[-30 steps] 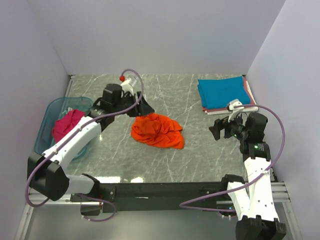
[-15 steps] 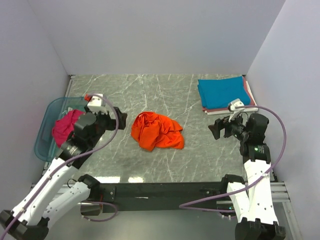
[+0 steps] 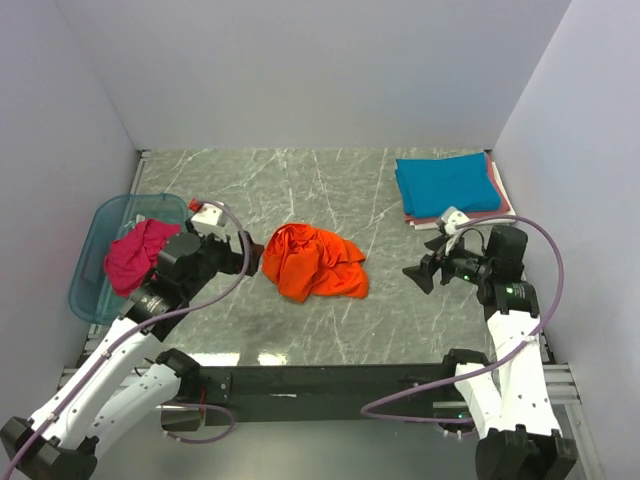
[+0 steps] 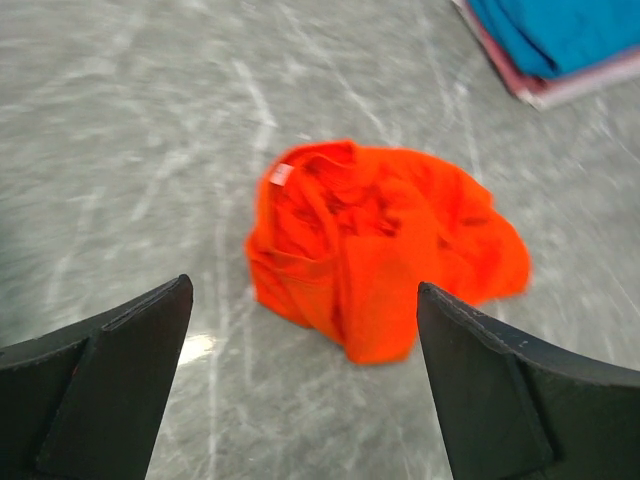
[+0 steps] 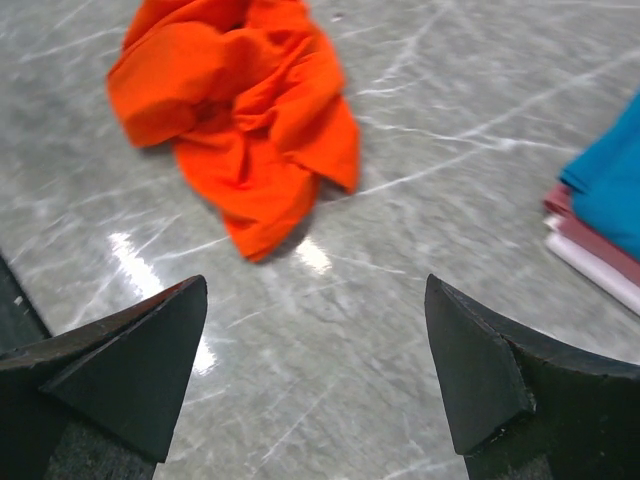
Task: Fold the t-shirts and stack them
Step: Move the tshirt to the center of the board
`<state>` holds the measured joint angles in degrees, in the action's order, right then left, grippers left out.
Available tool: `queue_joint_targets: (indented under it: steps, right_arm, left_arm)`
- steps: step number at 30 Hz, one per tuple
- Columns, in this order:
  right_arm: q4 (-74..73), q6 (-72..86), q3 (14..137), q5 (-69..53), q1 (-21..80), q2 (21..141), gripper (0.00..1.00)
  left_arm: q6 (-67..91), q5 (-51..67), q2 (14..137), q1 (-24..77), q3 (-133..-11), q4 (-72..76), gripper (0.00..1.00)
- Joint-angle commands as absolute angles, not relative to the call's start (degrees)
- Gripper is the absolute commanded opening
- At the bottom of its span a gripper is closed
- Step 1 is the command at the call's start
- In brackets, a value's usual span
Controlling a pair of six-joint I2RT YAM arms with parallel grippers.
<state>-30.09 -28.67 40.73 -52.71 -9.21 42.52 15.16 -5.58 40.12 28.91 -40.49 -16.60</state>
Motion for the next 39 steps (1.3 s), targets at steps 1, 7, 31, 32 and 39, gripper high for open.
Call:
queue_joint_targets:
  steps: [1,7,31,32,39]
  right_arm:
    - [-31.12,-32.7,41.31,-55.31,-5.29,43.59,0.95]
    - [-28.13,-30.24,42.8,-43.86,3.77,47.81,0.94]
    - [-27.51,-29.09,44.55,-41.05,8.42,56.93,0.92]
    - [-27.34,-29.44,45.26,-40.78,9.13,58.17,0.92]
    - [-27.16,-28.75,55.96,-39.82,13.53,75.04,0.85]
  left_arm:
    - [13.1,7.08,42.97,28.92,-39.9,-12.66,0.99]
    - [16.08,15.11,58.16,29.7,-46.29,-11.86,0.83]
    - [14.24,2.55,95.01,40.08,-73.39,-26.1,0.43]
    - [14.06,2.98,95.1,39.99,-73.3,-26.28,0.41]
    - [14.15,3.78,93.34,40.17,-70.49,-25.49,0.1]
